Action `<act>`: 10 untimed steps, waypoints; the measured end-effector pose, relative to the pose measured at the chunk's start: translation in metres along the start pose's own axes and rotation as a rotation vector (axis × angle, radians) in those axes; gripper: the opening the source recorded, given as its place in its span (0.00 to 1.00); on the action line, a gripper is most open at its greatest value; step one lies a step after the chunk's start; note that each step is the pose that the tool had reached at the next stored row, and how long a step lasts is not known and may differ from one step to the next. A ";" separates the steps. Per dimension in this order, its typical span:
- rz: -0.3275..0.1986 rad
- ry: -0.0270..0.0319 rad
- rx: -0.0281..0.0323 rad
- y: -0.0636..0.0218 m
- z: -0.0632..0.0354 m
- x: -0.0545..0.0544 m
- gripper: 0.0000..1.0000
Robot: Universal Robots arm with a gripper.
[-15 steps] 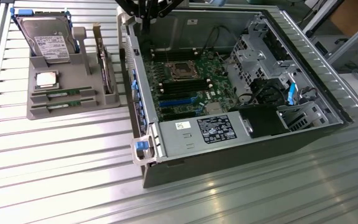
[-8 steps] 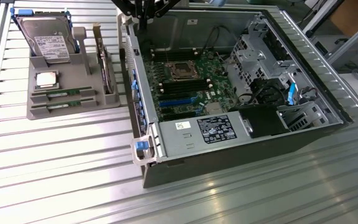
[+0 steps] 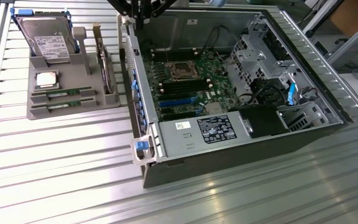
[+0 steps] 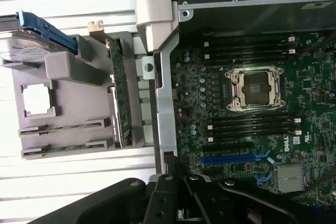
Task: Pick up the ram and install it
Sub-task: 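Reach for the ram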
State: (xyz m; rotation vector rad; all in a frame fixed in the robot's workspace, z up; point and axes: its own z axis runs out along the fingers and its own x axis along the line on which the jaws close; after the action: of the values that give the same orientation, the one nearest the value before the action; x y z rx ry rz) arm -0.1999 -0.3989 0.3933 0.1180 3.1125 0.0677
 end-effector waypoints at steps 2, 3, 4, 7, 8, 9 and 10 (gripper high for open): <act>0.000 0.0000 0.0000 -0.0001 -0.0001 0.002 0.10; 0.000 0.0000 0.0000 -0.0002 -0.0001 0.003 0.10; 0.000 0.0001 0.0001 -0.0002 -0.0002 0.003 0.10; 0.000 0.0000 0.0000 -0.0005 -0.0002 0.007 0.10; 0.000 0.0000 0.0000 -0.0006 -0.0002 0.008 0.10; 0.000 0.0001 0.0000 -0.0006 -0.0003 0.009 0.10; 0.000 0.0000 0.0000 -0.0007 -0.0003 0.009 0.10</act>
State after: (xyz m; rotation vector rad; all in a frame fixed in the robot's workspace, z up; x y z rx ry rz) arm -0.2094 -0.3989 0.3933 0.1180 3.1125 0.0676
